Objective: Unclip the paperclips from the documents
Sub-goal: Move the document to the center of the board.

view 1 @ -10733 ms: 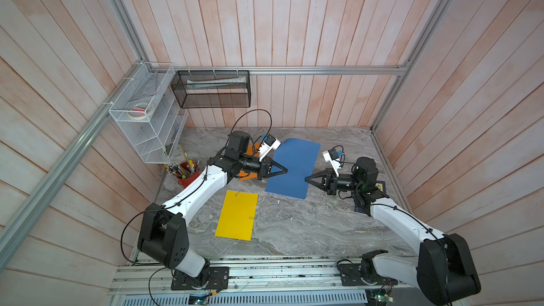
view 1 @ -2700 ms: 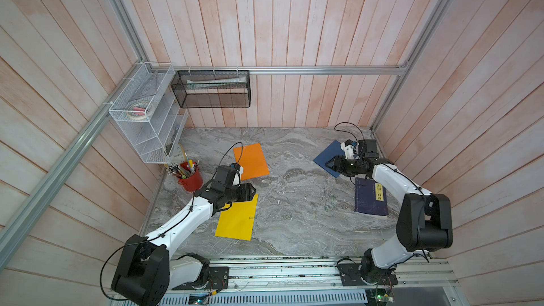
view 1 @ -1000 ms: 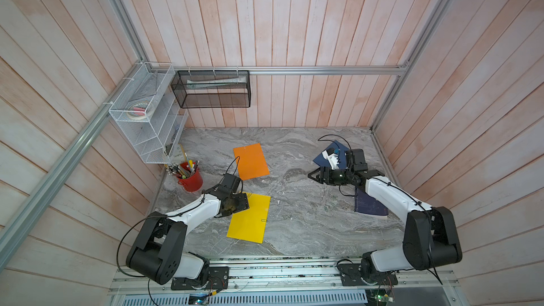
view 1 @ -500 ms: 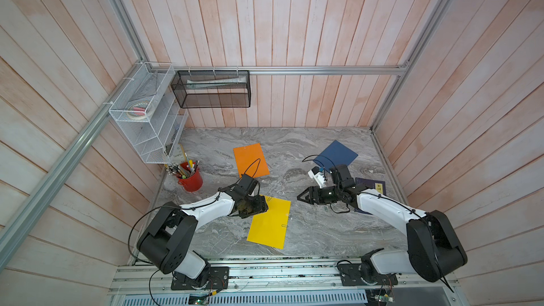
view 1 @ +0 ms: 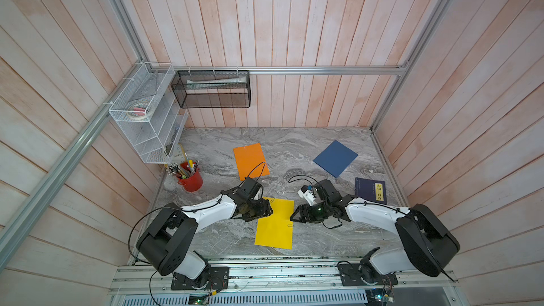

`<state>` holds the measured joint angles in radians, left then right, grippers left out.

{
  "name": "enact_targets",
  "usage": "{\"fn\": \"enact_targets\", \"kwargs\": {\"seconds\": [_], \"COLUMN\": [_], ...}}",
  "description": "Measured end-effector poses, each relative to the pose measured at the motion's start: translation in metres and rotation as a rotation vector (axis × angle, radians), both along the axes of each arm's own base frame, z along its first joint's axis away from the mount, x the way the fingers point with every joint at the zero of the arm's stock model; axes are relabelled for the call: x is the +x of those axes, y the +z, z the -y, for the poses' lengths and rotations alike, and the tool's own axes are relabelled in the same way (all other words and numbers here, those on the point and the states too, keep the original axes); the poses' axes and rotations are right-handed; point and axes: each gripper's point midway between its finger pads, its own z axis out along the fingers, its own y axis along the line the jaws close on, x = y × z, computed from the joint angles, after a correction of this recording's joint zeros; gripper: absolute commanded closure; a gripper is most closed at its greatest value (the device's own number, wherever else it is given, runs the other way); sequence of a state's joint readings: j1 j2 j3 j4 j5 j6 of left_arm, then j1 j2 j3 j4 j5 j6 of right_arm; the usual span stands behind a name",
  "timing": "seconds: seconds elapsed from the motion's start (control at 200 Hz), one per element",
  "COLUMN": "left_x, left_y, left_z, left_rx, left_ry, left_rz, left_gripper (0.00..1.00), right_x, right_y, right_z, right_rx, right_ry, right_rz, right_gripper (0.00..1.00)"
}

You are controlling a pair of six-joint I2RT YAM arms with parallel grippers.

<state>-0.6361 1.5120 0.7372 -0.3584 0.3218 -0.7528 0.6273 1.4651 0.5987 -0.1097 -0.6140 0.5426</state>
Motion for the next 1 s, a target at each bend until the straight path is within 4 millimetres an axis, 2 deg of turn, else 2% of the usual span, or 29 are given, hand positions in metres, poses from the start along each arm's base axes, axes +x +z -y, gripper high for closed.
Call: {"fn": "enact_targets", "kwargs": {"seconds": [0.62,0.8,1.0], "left_x": [-0.009,-0.011,-0.013], "left_y": [0.001,0.002,0.002], "left_z": [0.003,0.005,0.01], "left_rx": [-0.046,-0.062,-0.074], "left_ry": [-0.02,-0.02,-0.028], "left_rz": [-0.015,-0.028,-0.048], "left_gripper": [0.25,0.25,0.25], "right_x": [0.03,0.033,0.047], "right_y": [-0.001,-0.001,0.01], "right_z": [-0.029,-0.025,-0.003], "right_rx": [0.028,0.009,-0.019], "right_ry": [-0.006,-0.009,-0.052], "right_rz": [0.014,0.016,0.043], "right_gripper": [0.3,0.3,0.3]}}
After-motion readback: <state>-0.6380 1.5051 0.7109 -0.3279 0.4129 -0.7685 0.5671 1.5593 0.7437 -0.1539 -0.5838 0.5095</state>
